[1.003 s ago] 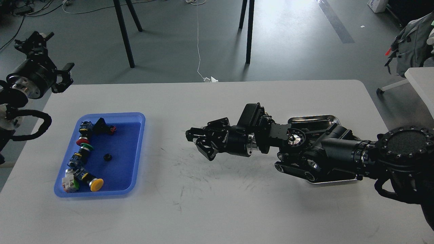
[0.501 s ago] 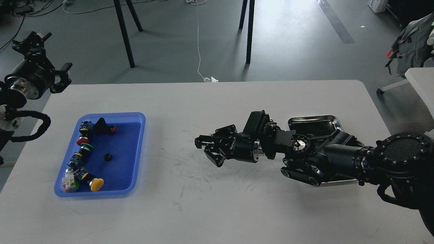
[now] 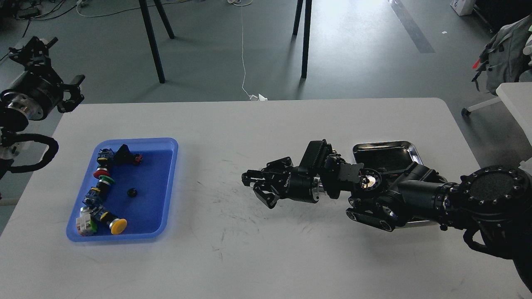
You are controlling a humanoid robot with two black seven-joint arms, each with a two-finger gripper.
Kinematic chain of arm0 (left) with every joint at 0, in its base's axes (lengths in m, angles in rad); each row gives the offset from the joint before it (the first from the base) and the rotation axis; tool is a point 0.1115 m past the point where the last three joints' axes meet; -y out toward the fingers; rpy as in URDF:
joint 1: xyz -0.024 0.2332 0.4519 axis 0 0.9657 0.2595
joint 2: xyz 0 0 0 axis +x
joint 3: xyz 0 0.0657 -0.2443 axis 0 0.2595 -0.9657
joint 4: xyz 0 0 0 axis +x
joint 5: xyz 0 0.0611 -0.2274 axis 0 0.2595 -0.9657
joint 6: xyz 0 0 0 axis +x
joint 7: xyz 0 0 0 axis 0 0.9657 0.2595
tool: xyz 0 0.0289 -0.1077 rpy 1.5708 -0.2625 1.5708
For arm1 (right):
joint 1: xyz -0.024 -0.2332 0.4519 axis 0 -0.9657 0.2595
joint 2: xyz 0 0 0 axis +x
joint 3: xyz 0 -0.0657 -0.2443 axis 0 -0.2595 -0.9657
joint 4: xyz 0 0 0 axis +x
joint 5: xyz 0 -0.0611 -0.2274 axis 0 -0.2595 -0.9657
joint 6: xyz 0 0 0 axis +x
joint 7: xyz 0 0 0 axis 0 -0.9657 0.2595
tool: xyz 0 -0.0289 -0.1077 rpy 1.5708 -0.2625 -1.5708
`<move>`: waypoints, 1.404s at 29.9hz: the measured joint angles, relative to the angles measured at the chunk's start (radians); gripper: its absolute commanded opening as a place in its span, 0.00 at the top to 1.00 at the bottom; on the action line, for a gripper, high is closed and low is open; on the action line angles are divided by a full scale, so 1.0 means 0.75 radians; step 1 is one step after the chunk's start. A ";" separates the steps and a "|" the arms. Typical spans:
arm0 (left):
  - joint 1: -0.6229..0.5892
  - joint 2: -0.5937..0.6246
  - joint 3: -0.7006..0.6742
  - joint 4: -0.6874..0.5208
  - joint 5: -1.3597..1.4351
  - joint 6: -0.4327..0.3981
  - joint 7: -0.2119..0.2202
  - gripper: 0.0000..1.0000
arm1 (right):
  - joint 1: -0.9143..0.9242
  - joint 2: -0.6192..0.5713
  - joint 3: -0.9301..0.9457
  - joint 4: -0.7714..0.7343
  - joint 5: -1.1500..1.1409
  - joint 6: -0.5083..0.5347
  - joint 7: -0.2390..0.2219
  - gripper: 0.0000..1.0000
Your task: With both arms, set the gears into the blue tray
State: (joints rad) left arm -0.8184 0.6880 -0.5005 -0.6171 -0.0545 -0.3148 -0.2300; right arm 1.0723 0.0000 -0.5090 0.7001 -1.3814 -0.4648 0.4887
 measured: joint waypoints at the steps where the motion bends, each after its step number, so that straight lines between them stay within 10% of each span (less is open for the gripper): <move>1: 0.007 0.005 -0.009 -0.001 -0.005 -0.014 0.000 0.01 | 0.000 0.000 0.000 0.001 0.000 0.000 0.000 0.71; 16: 0.036 0.075 -0.028 0.014 -0.009 -0.232 -0.033 0.01 | 0.008 0.000 0.042 0.017 0.017 -0.008 0.000 0.43; 24: 0.099 0.109 -0.030 -0.003 -0.019 -0.229 -0.314 0.02 | 0.018 0.000 0.118 0.005 0.029 -0.008 0.000 0.32; 42: 0.085 0.077 0.190 -0.178 0.006 0.190 -0.345 0.01 | 0.083 0.000 0.447 -0.047 0.381 0.001 0.000 0.16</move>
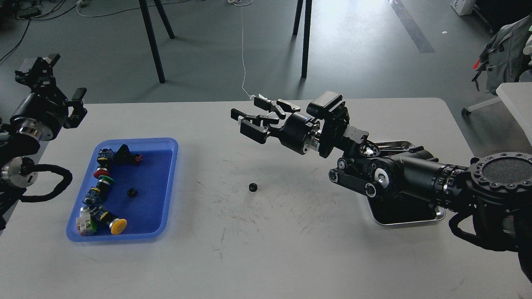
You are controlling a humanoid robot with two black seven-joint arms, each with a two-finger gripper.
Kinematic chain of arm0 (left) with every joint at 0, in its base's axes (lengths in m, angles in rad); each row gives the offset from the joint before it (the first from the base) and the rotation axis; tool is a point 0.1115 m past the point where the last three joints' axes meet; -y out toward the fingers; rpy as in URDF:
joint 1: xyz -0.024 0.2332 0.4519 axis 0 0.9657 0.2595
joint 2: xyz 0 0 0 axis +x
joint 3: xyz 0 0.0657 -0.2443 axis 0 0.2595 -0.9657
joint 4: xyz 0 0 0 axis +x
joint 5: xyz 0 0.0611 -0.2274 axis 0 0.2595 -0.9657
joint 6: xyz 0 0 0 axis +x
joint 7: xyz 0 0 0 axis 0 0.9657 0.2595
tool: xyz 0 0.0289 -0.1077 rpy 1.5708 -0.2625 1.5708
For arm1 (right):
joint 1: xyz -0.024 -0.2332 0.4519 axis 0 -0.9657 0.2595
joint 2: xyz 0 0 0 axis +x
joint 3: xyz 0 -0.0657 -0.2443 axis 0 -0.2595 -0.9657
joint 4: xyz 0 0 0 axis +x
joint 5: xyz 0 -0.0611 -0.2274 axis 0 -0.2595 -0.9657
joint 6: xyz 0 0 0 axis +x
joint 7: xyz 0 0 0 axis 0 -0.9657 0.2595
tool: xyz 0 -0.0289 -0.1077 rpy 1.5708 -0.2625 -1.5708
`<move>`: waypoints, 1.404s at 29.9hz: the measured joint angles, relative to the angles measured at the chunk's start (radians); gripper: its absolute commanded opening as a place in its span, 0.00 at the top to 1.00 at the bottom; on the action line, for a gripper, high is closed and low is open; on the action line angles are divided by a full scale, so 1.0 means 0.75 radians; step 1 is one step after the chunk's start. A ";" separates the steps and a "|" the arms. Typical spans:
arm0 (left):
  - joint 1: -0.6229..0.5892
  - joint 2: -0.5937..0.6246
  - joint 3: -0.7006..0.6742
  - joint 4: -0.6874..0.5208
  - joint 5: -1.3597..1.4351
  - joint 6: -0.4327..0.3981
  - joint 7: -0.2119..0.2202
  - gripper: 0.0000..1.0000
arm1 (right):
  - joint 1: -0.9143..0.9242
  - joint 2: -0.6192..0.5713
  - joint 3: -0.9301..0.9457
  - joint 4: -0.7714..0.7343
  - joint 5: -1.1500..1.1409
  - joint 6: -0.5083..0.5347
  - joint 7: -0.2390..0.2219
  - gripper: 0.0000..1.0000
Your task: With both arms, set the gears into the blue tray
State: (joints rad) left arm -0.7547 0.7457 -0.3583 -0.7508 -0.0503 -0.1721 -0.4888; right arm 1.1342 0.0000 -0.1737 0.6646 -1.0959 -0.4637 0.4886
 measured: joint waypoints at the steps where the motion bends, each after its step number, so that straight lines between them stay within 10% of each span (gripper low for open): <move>1: -0.004 0.020 0.003 -0.008 0.000 0.003 -0.001 0.01 | 0.000 0.000 0.024 0.000 0.007 0.000 0.000 0.16; 28: -0.164 0.415 0.336 -0.692 0.472 0.042 0.000 0.01 | -0.022 -0.252 0.329 0.014 0.373 -0.003 0.000 0.16; 42: -0.266 0.543 0.394 -0.786 0.661 0.035 0.004 0.02 | -0.031 -0.357 0.355 0.032 0.408 -0.009 0.000 0.16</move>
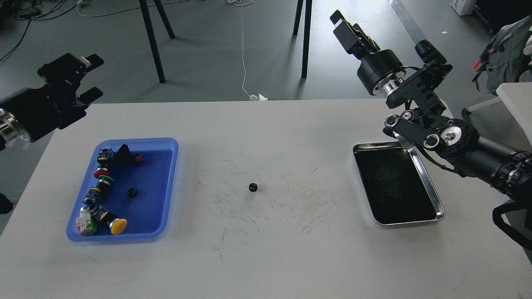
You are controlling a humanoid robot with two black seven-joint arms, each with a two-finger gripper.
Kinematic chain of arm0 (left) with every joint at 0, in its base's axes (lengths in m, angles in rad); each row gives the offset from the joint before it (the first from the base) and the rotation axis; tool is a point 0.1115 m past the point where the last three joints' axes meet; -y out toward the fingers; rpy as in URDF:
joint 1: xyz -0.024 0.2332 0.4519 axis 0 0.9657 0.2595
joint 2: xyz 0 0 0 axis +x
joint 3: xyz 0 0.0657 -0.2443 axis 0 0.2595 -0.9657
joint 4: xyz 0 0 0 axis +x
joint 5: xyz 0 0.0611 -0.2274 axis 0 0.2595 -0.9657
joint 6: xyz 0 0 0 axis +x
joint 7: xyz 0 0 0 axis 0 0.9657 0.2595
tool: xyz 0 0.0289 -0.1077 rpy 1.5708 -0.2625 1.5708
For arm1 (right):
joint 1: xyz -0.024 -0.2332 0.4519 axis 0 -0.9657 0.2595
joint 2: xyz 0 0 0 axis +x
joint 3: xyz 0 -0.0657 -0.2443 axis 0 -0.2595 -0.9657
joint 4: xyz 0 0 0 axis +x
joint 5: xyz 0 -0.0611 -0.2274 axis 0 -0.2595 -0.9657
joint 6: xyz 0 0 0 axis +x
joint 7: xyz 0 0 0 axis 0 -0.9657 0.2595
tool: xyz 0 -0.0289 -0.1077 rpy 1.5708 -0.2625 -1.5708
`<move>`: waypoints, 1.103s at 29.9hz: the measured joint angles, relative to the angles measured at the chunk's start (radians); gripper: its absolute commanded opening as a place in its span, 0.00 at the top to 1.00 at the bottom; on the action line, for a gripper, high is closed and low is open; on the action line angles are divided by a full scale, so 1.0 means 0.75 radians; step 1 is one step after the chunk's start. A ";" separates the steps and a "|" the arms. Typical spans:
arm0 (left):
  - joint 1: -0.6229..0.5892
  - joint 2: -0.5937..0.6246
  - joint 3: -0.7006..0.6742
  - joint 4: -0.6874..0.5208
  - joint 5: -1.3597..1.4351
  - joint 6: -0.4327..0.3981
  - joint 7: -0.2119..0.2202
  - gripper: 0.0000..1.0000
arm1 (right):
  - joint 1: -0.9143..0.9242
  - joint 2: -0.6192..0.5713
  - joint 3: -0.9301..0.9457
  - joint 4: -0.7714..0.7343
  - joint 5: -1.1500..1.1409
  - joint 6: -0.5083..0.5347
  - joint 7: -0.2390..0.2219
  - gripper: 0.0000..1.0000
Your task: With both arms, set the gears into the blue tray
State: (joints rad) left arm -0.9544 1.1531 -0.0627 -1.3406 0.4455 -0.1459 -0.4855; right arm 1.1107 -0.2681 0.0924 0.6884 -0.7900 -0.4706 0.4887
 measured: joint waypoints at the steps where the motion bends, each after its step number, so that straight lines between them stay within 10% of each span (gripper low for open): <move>1: -0.012 0.005 0.001 0.002 0.006 -0.008 0.000 0.02 | -0.001 -0.006 0.010 0.001 0.000 0.000 0.000 0.16; 33: -0.243 -0.188 0.112 -0.078 1.023 0.066 -0.005 0.02 | -0.078 -0.099 0.059 0.031 0.041 0.001 0.000 0.16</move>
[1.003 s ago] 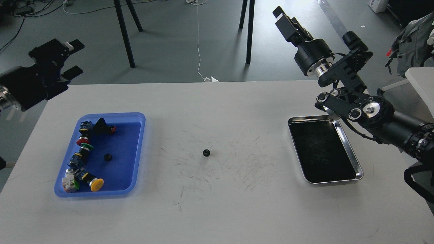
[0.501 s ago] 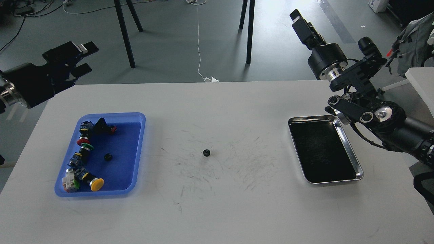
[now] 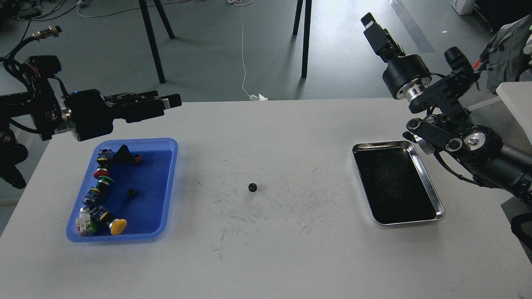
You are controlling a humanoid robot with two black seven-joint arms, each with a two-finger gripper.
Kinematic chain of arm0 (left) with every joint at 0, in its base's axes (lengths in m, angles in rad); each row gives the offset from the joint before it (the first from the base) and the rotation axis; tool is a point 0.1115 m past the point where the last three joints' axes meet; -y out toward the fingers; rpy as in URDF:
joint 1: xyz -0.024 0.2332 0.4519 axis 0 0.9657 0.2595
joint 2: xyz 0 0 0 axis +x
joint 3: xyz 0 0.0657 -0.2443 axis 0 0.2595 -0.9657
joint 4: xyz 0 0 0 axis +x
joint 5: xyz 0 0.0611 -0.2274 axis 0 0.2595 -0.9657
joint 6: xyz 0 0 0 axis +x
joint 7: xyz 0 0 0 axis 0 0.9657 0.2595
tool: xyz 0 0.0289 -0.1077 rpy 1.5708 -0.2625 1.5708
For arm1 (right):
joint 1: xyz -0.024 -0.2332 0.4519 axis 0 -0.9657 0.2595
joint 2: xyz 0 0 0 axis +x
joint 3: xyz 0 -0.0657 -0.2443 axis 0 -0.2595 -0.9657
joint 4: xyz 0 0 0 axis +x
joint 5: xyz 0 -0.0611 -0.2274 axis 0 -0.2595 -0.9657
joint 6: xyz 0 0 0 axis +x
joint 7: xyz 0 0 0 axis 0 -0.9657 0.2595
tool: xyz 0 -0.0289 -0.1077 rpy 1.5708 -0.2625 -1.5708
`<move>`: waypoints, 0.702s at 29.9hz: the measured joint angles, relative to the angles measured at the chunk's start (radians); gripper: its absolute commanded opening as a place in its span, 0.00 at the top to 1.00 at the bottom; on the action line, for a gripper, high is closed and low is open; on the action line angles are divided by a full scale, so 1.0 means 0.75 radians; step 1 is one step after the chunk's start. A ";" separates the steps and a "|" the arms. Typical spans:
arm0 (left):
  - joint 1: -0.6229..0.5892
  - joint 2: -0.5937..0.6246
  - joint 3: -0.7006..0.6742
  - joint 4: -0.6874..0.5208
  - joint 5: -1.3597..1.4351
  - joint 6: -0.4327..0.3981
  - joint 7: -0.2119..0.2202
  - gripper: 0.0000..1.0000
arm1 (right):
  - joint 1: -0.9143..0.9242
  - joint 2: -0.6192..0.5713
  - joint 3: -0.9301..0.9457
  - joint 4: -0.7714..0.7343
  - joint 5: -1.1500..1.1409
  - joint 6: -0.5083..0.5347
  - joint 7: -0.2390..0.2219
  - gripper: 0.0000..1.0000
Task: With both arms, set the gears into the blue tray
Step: 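Reach the left gripper over the blue tray toward the black part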
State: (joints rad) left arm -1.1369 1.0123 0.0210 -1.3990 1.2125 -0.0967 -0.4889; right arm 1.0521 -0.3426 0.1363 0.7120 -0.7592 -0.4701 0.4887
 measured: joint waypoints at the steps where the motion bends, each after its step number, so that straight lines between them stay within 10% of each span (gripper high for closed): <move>1: -0.006 -0.011 0.002 0.008 0.010 0.000 0.000 0.02 | -0.001 -0.001 0.000 0.000 0.000 0.000 0.000 0.16; 21: -0.014 -0.274 0.010 0.098 0.347 0.015 0.000 0.02 | -0.062 -0.095 0.059 0.002 0.391 0.065 0.000 0.05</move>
State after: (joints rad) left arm -1.1475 0.8071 0.0287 -1.3257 1.4727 -0.0858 -0.4888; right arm 1.0058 -0.4142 0.1805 0.7131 -0.4657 -0.4212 0.4887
